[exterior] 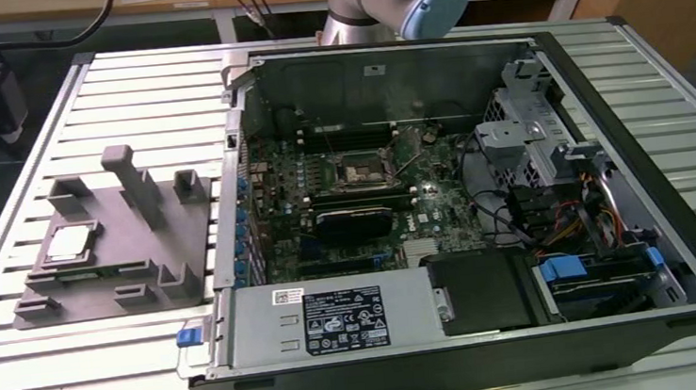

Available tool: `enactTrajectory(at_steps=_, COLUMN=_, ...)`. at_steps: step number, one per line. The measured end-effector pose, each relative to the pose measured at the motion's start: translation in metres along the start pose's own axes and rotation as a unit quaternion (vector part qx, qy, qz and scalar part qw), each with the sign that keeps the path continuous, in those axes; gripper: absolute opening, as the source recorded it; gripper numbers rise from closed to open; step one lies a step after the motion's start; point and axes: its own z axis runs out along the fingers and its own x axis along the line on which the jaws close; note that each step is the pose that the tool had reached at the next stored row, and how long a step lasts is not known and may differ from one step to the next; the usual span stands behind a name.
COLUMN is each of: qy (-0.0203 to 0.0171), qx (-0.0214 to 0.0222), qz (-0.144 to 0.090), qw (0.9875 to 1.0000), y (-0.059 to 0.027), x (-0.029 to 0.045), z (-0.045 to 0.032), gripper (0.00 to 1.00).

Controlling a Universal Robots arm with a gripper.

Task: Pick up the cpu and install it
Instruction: 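Pick up the cpu and move it towards the insertion slot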

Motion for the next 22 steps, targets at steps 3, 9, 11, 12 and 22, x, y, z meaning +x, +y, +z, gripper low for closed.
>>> enactTrajectory(at_steps=3, qy=0.0013, qx=-0.0002, qz=-0.015, qw=0.9999, y=-0.0005, x=0.0005, z=0.0044, gripper=0.59)
enactTrajectory(at_steps=9, qy=0.0015, qx=-0.0003, qz=-0.019, qw=0.9998, y=-0.0012, x=0.0024, z=0.0115, gripper=0.59)
enactTrajectory(at_steps=11, qy=0.0016, qx=-0.0002, qz=-0.019, qw=0.9998, y=-0.0014, x=0.0025, z=0.0136, gripper=0.59)
enactTrajectory(at_steps=12, qy=0.0016, qx=-0.0002, qz=-0.02, qw=0.9998, y=-0.0015, x=0.0025, z=0.0147, gripper=0.59)
enactTrajectory(at_steps=22, qy=0.0015, qx=-0.0002, qz=-0.02, qw=0.9998, y=-0.002, x=0.0026, z=0.0219, gripper=0.59)
